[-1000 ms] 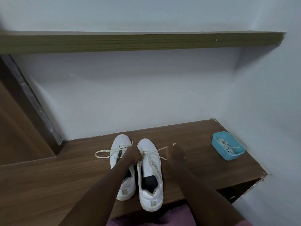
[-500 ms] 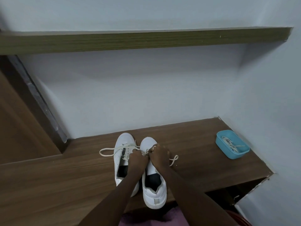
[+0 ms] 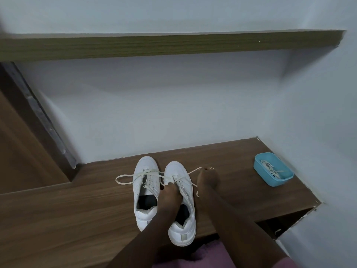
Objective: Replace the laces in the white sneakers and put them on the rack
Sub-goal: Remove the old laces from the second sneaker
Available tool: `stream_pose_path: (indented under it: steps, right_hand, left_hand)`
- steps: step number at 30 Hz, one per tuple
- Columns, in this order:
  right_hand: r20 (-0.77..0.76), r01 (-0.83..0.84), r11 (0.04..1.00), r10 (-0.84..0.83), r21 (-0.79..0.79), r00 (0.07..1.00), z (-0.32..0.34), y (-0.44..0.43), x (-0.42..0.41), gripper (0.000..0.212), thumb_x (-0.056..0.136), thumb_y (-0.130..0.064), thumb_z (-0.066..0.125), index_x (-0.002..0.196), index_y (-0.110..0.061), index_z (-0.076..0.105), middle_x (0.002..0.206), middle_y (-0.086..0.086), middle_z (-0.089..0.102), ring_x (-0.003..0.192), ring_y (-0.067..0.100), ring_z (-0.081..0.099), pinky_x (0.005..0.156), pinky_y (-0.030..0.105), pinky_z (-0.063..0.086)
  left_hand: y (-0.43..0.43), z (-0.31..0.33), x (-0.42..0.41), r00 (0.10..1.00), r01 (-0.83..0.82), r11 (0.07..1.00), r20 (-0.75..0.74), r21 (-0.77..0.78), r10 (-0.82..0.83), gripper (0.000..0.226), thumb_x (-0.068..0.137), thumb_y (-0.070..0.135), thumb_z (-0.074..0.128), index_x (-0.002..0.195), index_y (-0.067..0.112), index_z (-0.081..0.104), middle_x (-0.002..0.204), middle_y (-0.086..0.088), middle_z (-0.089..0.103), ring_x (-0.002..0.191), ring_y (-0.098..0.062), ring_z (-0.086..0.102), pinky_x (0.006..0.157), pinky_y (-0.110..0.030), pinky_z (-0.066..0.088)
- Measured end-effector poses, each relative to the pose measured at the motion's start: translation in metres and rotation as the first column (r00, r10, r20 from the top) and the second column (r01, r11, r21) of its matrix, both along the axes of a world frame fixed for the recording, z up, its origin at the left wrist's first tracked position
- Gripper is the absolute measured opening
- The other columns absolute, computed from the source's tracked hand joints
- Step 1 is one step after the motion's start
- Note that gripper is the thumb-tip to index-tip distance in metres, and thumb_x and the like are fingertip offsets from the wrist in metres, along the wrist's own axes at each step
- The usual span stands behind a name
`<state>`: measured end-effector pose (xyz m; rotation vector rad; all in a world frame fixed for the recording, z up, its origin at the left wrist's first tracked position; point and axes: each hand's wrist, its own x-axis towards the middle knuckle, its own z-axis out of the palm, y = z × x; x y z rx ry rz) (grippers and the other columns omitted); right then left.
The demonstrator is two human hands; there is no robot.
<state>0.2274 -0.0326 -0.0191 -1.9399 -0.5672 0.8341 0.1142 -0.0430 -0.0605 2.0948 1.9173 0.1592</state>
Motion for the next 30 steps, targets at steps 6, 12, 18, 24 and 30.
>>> stream_pose_path:
  steps: [6, 12, 18, 24, 30]
  right_hand:
    - [0.528, -0.267, 0.930, 0.364, -0.253, 0.767, -0.008, 0.016, -0.011, 0.033, 0.089, -0.013, 0.047, 0.119, -0.015, 0.060, 0.130, 0.003, 0.050, 0.125, 0.025, 0.043, 0.097, 0.031, 0.033]
    - [0.629, -0.537, 0.752, 0.637, -0.382, 0.445, -0.023, 0.018, -0.037, 0.036, 0.093, -0.026, 0.045, 0.125, -0.011, 0.051, 0.129, 0.002, 0.050, 0.127, 0.024, 0.037, 0.106, 0.042, 0.027]
    - [0.724, -0.518, 0.673, 0.675, -0.528, 0.140, -0.015, 0.015, -0.027, 0.029, 0.092, -0.022, 0.047, 0.117, -0.016, 0.061, 0.129, 0.000, 0.048, 0.122, 0.027, 0.039, 0.100, 0.048, 0.027]
    - [0.678, -0.255, 0.904, 0.427, -0.344, 0.598, -0.012, 0.006, 0.006, 0.029, 0.096, -0.014, 0.038, 0.117, -0.016, 0.058, 0.125, 0.002, 0.055, 0.121, 0.023, 0.047, 0.099, 0.038, 0.035]
    - [0.426, -0.032, 0.971, 0.133, -0.235, 0.895, -0.014, 0.010, 0.018, 0.030, 0.097, -0.006, 0.038, 0.122, -0.002, 0.052, 0.127, 0.014, 0.056, 0.119, 0.029, 0.052, 0.096, 0.033, 0.039]
  left_hand:
    - [0.000, 0.000, -0.002, 1.000, -0.002, 1.000, 0.004, -0.006, 0.002, 0.024, 0.092, 0.009, 0.039, 0.110, 0.002, 0.052, 0.111, -0.014, 0.062, 0.103, -0.030, 0.061, 0.082, -0.033, 0.046]
    - [-0.002, 0.002, -0.004, 0.999, -0.014, 1.000, 0.048, -0.011, 0.014, 0.022, 0.094, 0.010, 0.039, 0.110, 0.003, 0.052, 0.111, -0.013, 0.062, 0.104, -0.028, 0.061, 0.082, -0.031, 0.046]
    - [-0.002, 0.003, -0.003, 1.000, -0.013, 1.000, 0.015, -0.014, 0.013, 0.024, 0.093, 0.007, 0.038, 0.112, 0.001, 0.052, 0.113, -0.014, 0.062, 0.106, -0.029, 0.060, 0.084, -0.032, 0.046]
    - [-0.002, 0.003, -0.002, 1.000, 0.025, 1.000, -0.017, 0.002, -0.025, 0.026, 0.094, 0.007, 0.037, 0.114, 0.001, 0.051, 0.116, -0.014, 0.059, 0.107, -0.029, 0.059, 0.085, -0.031, 0.045]
    - [-0.003, 0.005, -0.002, 0.999, 0.040, 0.999, -0.013, -0.011, -0.040, 0.025, 0.093, 0.009, 0.039, 0.114, 0.002, 0.052, 0.112, -0.013, 0.060, 0.103, -0.029, 0.061, 0.080, -0.031, 0.047]
